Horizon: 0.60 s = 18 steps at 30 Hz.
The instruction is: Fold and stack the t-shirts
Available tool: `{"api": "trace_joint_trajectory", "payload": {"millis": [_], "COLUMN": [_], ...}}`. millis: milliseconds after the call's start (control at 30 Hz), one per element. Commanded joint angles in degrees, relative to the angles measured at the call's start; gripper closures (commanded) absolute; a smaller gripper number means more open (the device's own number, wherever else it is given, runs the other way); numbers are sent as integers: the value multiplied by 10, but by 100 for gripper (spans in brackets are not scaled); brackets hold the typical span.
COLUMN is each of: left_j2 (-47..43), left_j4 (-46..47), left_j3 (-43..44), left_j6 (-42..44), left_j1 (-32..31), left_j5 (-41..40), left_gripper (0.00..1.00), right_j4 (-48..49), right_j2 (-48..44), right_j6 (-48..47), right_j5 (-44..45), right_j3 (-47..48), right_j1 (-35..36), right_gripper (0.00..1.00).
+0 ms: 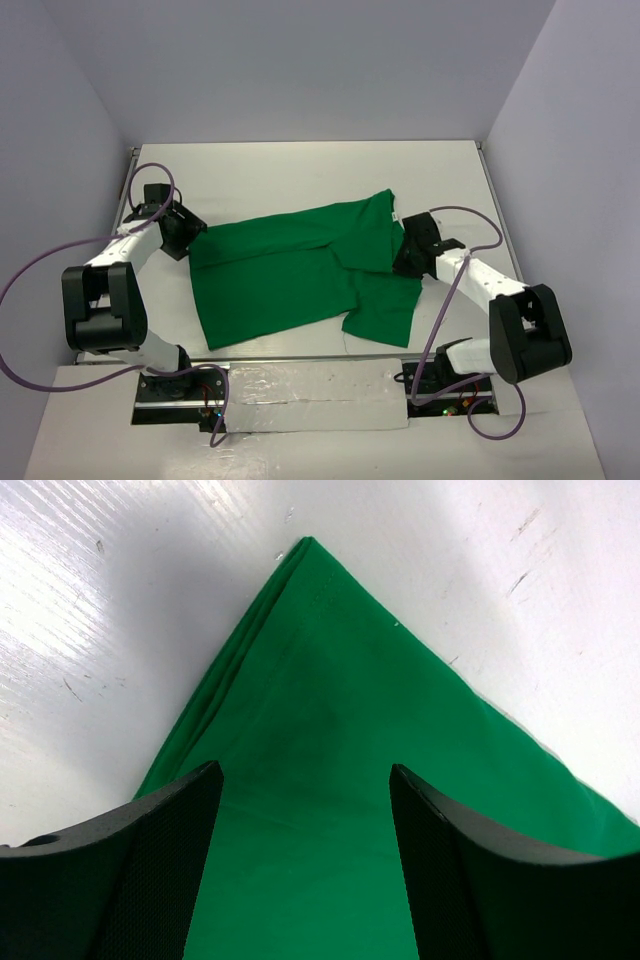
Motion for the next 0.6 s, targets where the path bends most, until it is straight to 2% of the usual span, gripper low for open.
{"api": "trace_joint_trajectory", "payload": {"millis": [0,33,133,200,300,433,567], "left_j2": [9,11,13,12,6,0,4], "left_j4": [17,18,17,14,10,3,1], "left_j3": [21,21,22,22,24,31,43], "left_j6": [10,10,10,11,13,16,13], "left_j1": [-5,-5,-7,-8,-8,-8,-8], "left_j5": [7,8,7,6,4,5,13], "left_gripper": [24,24,24,24,24,24,24], "right_j4": [0,-1,-9,-13,-26,-42,-42], "right_j2": [-26,-20,3,8,2,2,54], "right_j6": [3,2,2,2,-2,-20,-44], "right_j5": [19,23,34,40,52,76,60], "right_j3": [-4,-3,9,15,36,102,198], "right_j1": [7,6,7,6,6,3,-29], "right_gripper": [91,91,78,75,65,55,50]}}
